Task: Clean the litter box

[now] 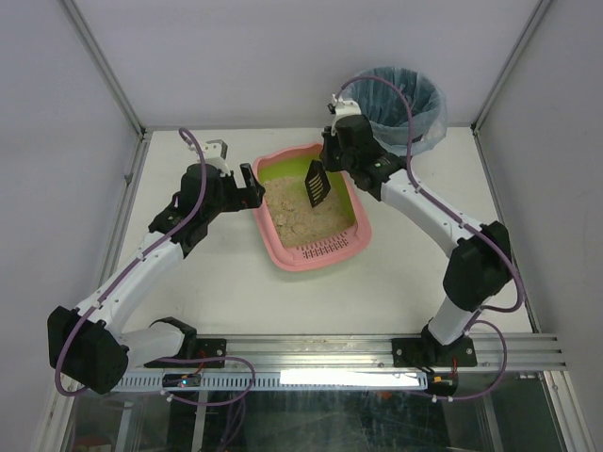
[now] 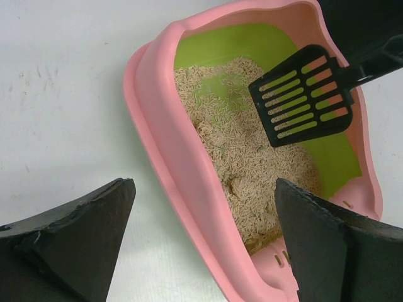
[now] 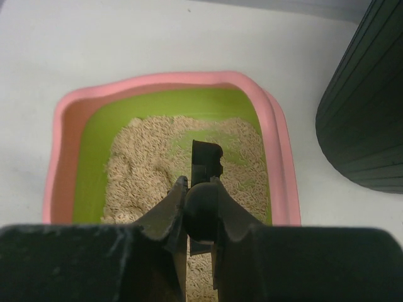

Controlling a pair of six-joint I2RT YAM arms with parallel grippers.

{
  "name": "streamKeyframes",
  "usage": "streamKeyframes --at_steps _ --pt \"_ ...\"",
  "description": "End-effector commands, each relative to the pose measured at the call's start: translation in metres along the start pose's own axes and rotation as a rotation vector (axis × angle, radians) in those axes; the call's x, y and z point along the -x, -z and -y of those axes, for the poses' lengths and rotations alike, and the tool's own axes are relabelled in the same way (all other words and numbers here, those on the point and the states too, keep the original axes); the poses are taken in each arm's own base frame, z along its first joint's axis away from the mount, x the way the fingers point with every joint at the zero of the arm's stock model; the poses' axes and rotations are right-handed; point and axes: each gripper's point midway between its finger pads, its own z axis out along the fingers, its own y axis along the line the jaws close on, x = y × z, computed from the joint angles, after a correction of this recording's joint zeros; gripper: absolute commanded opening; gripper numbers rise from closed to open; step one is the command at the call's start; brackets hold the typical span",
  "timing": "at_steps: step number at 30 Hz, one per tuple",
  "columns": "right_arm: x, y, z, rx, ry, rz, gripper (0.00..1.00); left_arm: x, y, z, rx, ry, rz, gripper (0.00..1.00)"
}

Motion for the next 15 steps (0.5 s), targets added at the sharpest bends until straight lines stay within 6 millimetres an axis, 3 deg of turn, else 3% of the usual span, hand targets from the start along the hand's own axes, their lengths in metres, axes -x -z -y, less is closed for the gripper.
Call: streamKeyframes --at_steps 1,6,15 --pt "0.013 -0.002 0.000 -0.030 0.025 0.009 0.00 0.023 0.004 0.008 -0.036 0.015 0.076 0.99" --pt "-0.004 -0.021 0.006 -0.080 0.017 -0.050 0.00 0.023 0.003 0.008 -0.038 0.016 0.075 0.99" --pt "-0.035 -0.031 0.009 -0.103 -0.021 -0.117 0.00 0.021 0.003 0.008 -0.038 0.020 0.071 0.99"
